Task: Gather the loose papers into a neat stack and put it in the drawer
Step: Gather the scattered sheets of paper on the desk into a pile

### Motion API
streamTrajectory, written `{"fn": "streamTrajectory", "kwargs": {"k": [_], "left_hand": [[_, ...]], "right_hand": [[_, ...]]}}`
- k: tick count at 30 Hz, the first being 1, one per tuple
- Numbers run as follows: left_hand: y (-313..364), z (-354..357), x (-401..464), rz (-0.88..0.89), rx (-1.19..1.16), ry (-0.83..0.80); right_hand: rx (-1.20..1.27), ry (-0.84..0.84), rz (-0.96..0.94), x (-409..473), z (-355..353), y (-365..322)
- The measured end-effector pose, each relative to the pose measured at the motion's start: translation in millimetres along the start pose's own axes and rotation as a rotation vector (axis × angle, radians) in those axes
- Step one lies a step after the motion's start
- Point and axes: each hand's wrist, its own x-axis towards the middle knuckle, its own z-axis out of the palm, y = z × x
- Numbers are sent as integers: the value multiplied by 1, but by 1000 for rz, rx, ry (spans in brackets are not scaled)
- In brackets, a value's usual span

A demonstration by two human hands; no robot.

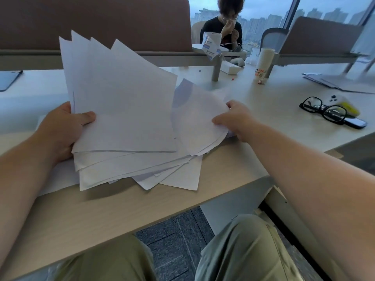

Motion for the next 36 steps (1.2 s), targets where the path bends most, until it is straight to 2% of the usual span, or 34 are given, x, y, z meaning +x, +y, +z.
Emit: {"fn": "streamTrajectory", "kwargs": {"k": [2, 6, 9, 13, 17, 20, 22, 24, 26, 28, 31, 34, 36], "left_hand": [[0, 0, 2, -2, 6, 1], [1, 3, 1, -6, 49, -11], [2, 4, -2, 7, 85, -9], [1, 4, -1, 13, 117, -5], [-1, 2, 2, 4, 141, 0], [-1, 3, 2, -5, 139, 8], [0, 3, 2, -10, 169, 8], [1, 2, 1, -20, 192, 20], [2, 1, -1, -28, 210, 17], [1, 2, -1, -19, 217, 18], [4, 4, -6, 0, 237, 29], [7, 3, -11, -4, 216, 100], [9, 5, -12, -10, 183, 111]], "right_hand": [[-2, 31, -87, -3, 1, 1], [-309, 58, -292, -7, 3, 1], [-507, 178, -353, -7, 5, -2], [-238, 135, -324, -9, 6, -4], [-26, 423, -378, -16, -2, -16], [42, 612, -534, -27, -3, -32], [75, 645, -675, -41, 8, -43], [100, 594, -846, -58, 27, -52], [95, 446, -1043, -73, 52, -54], [0, 292, -1226, -87, 80, -49], [-191, 206, -1452, -107, 121, -40], [-274, 180, -1549, -122, 149, -40], [-283, 178, -1505, -126, 161, -45]]}}
